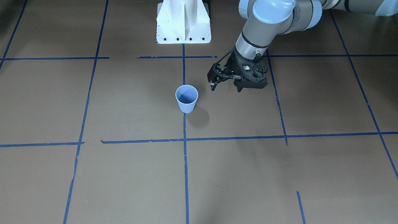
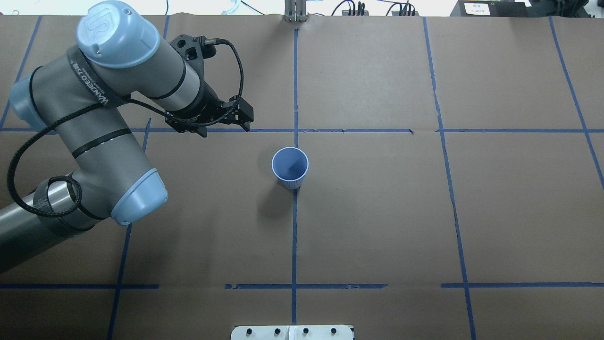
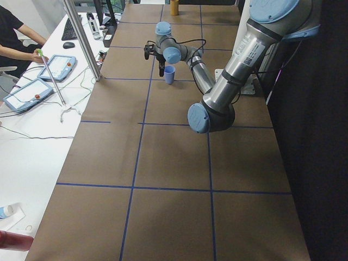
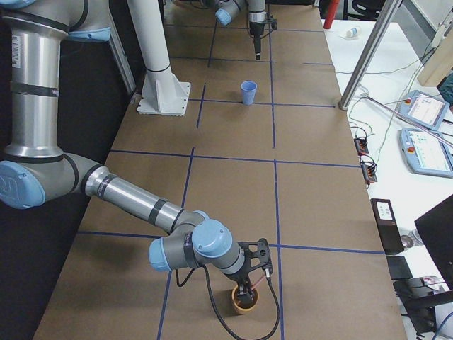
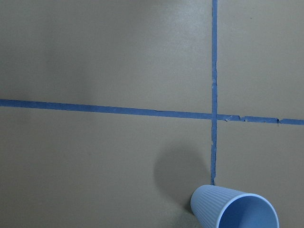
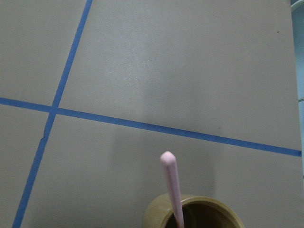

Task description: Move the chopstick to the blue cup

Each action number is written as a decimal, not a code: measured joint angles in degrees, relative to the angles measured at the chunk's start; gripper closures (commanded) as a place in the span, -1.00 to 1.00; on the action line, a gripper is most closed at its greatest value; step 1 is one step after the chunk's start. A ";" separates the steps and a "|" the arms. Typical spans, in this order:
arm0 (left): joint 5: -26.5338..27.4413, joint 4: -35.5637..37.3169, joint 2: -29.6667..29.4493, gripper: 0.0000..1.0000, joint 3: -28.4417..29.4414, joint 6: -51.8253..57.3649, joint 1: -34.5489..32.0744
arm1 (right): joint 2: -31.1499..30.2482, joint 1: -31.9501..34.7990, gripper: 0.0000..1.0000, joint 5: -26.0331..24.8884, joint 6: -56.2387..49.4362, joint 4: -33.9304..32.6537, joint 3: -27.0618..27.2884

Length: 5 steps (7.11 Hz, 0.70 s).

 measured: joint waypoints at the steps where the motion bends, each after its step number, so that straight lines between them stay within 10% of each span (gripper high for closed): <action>1: 0.00 0.00 0.00 -1.00 -0.03 0.00 0.00 | 0.15 0.00 -0.70 -0.69 0.06 4.04 -1.97; 3: 0.00 0.00 -0.01 -1.00 -0.02 0.00 0.00 | 0.37 -0.01 -0.11 -2.02 0.23 9.43 -4.44; 5: 0.00 0.04 0.04 -1.00 -0.55 -0.06 -0.05 | 0.41 -0.03 -0.05 -2.21 0.33 10.30 -4.57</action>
